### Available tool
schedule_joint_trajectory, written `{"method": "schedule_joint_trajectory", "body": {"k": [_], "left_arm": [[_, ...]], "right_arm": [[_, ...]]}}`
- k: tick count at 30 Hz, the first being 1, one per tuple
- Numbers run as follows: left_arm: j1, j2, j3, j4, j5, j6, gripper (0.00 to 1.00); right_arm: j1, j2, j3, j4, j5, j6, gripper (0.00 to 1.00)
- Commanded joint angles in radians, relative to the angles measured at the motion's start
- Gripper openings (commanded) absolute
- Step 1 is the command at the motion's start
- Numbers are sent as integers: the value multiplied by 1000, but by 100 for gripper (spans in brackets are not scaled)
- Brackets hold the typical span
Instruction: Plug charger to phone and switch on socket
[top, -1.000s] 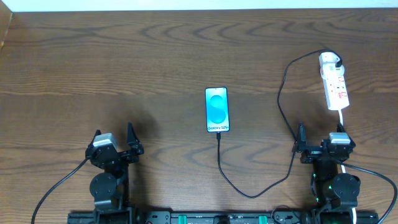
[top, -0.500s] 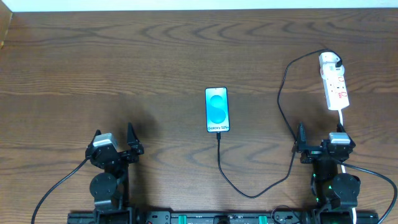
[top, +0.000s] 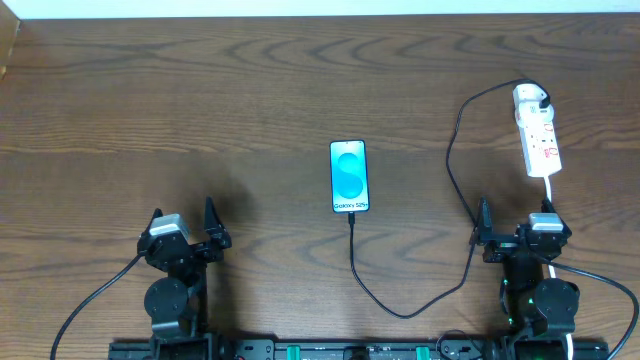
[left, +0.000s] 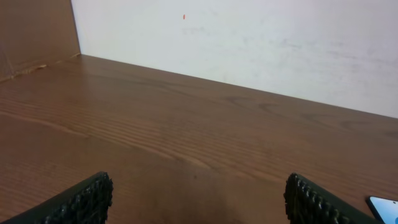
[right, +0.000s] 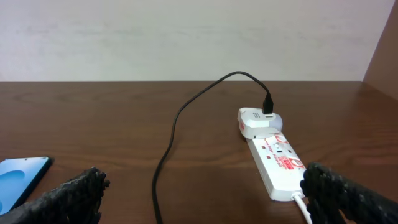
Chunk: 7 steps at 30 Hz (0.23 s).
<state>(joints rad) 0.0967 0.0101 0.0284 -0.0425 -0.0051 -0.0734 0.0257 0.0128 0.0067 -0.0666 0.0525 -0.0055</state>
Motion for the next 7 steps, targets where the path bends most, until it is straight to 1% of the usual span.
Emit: {"method": "schedule_joint_trajectory", "body": {"k": [1, 7], "left_arm": [[5, -6, -24, -31, -5, 13, 88], [5, -6, -24, -31, -5, 13, 88]], "right_arm": [[8, -8, -1, -5, -7, -11, 99], [8, -8, -1, -5, -6, -11, 99]]}}
